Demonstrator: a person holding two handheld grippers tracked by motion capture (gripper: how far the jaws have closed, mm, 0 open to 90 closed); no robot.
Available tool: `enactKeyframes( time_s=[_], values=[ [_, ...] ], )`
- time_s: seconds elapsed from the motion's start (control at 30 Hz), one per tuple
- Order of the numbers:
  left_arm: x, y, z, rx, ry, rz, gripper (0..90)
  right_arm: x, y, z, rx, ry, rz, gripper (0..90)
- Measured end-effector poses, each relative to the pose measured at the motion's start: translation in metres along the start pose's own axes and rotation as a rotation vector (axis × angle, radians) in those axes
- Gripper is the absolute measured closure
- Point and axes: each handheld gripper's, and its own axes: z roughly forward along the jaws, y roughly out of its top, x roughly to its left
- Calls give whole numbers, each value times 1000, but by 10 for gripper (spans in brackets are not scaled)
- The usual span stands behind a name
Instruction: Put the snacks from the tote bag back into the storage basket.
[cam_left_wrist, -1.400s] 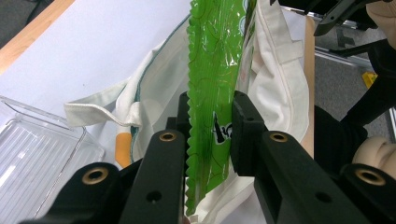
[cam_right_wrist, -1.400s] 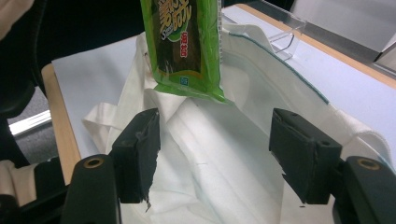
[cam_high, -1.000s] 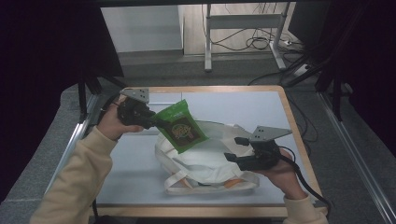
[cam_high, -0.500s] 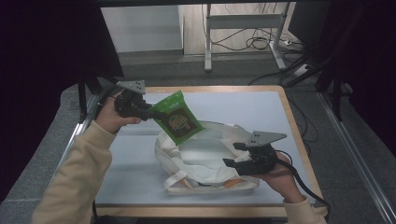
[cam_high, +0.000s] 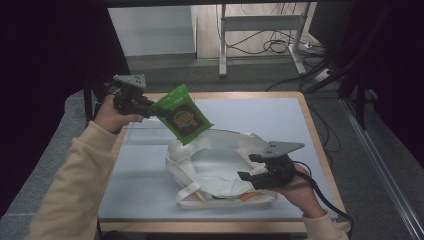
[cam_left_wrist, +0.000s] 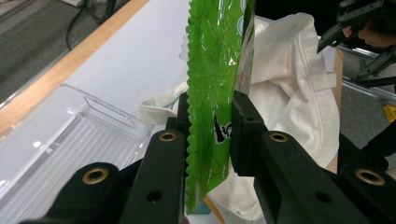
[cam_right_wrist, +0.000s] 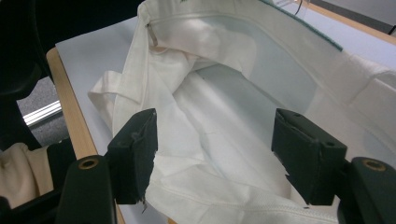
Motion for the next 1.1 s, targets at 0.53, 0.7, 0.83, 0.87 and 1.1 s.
enactKeyframes(
  time_s=[0.53,0.7,0.83,0.87,1.1],
  values=[
    [2,9,-19,-16,36,5,773,1,-1,4,26,7,4,302],
    [7,10,-19,-15,59,-5,772,1,-1,4,24,3,4,302],
    [14,11,-23,-22,72,-23,772,1,-1,2,19,1,4,302],
    [15,11,-24,-23,78,-28,772,1,-1,2,18,0,4,302],
    [25,11,-27,-56,98,-75,772,1,-1,4,24,0,0,300]
  ],
)
